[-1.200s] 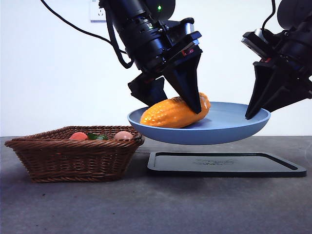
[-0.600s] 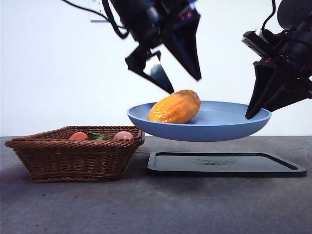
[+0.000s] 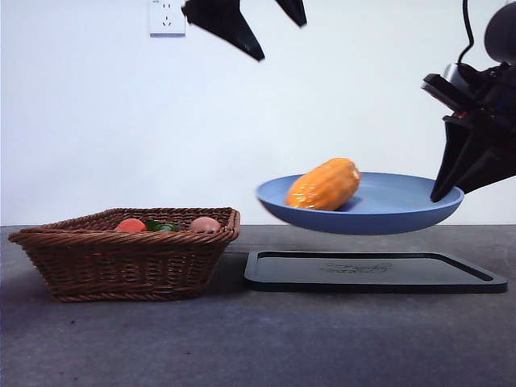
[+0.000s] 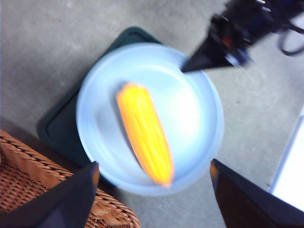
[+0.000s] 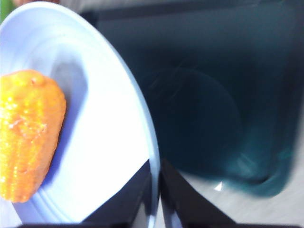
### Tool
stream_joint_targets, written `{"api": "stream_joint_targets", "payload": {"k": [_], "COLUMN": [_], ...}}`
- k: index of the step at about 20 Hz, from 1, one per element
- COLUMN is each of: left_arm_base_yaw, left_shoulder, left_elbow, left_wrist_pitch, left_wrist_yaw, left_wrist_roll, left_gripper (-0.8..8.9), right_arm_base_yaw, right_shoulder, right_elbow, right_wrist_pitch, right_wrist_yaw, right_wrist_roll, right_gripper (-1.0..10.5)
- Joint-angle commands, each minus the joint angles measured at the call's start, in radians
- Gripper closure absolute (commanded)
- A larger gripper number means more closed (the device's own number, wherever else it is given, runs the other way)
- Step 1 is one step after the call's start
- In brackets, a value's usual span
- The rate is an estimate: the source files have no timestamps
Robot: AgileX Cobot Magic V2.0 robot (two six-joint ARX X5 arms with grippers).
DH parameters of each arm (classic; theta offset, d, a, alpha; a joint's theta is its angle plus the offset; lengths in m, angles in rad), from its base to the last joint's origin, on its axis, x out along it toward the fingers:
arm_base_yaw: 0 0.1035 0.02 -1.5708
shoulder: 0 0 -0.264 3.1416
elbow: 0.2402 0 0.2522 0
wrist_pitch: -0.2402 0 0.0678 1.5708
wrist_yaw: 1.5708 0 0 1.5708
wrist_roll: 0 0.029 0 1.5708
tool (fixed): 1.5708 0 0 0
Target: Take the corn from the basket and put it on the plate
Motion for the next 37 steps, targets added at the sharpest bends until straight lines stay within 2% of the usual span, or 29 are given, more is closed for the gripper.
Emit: {"api": "stream_joint_targets", "payload": {"k": [1,10,19,23,25,28,31,37], "left_arm_base_yaw": [-0.003,-0.003,-0.003,-0.003,-0.003,-0.003,-0.003,-0.003], "left_shoulder": [-0.001,-0.002,-0.002,-0.002,-0.002,-0.002,-0.002,-0.002], "left_elbow": [0.068,0.148,0.148,0.148,0.148,0.148,0.148,0.148], "left_wrist_pitch": [-0.033,-0.165,-0.174,-0.174,-0.174,-0.175,-0.18,-0.186], "left_wrist_yaw": [0.001,0.008,0.008,0.008,0.008,0.008,0.008,0.008], "left_wrist_roll": [0.008,0.005,0.006,0.006,0.006,0.005,0.005,0.005], "left_gripper": [4.32,4.35,4.35,4.35,4.35,4.35,4.35,4.36], "right_arm_base_yaw": [-0.024,-0.038,-0.038,-0.038,-0.038,-0.044,-0.048,-0.026], "right_shoulder": [0.07,0.308,0.355,0.355,0.354,0.327,0.243,-0.04], "right_elbow": [0.057,0.176,0.177,0.177,0.177,0.183,0.184,0.184], "right_wrist_pitch": [0.016,0.059,0.094,0.088,0.085,0.036,-0.034,-0.26], "right_wrist_yaw": [-0.007,-0.008,-0.005,-0.005,-0.008,-0.008,-0.005,-0.005], "right_wrist_roll": [0.016,0.012,0.002,0.004,0.003,0.001,-0.033,-0.151], "right_gripper": [9.5,9.5,9.4,7.8,7.5,7.5,7.5,7.5]}}
